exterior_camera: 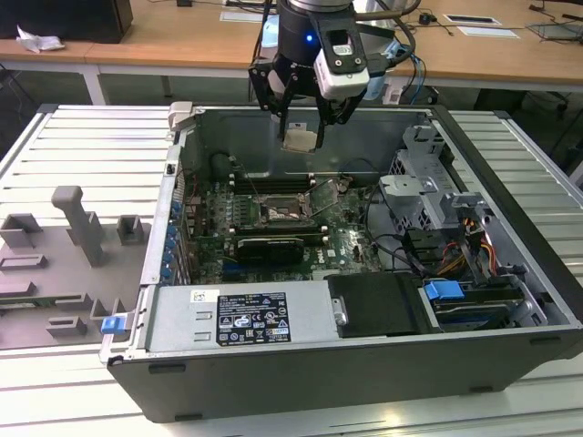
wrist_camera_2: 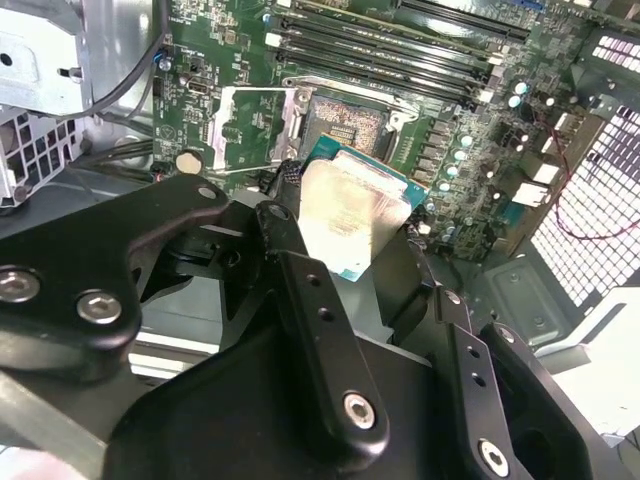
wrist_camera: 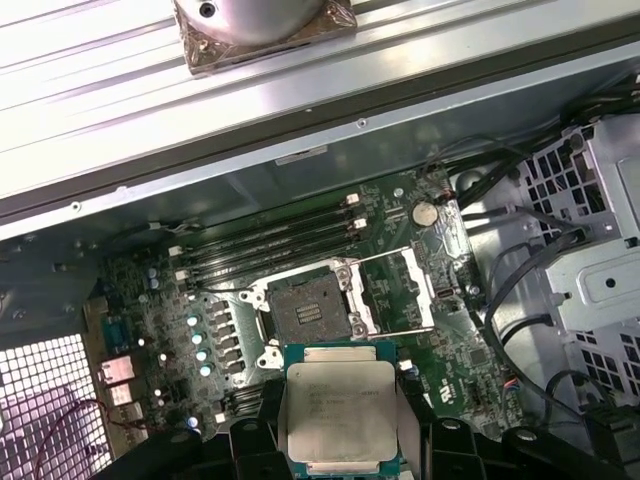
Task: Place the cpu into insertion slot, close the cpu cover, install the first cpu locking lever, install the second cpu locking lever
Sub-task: 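Place the cpu into insertion slot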
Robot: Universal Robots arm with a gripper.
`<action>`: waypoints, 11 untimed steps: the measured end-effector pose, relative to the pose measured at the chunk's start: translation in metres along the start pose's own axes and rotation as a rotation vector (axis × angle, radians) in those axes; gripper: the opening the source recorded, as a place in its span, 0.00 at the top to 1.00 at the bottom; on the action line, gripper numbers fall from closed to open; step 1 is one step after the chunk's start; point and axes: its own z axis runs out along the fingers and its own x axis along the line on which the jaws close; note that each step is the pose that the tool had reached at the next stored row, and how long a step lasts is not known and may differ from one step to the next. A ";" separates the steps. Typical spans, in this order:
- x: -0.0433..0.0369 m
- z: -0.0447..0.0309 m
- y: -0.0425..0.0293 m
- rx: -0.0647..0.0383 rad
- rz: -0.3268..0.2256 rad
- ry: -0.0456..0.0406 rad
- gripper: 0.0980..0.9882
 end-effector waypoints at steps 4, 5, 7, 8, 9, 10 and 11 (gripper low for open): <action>0.0000 0.0000 0.0000 0.000 0.012 -0.0010 0.52; 0.0000 0.0000 0.0000 0.000 0.015 -0.0014 0.52; 0.0000 0.0000 0.0000 0.000 0.022 -0.0019 0.52; 0.0000 0.0000 0.0000 0.000 0.025 -0.0022 0.52; 0.0000 0.0000 0.0000 -0.001 0.027 -0.0025 0.52; 0.0000 0.0000 0.0000 -0.001 0.031 -0.0028 0.52; 0.0000 0.0000 0.0000 -0.001 0.035 -0.0032 0.52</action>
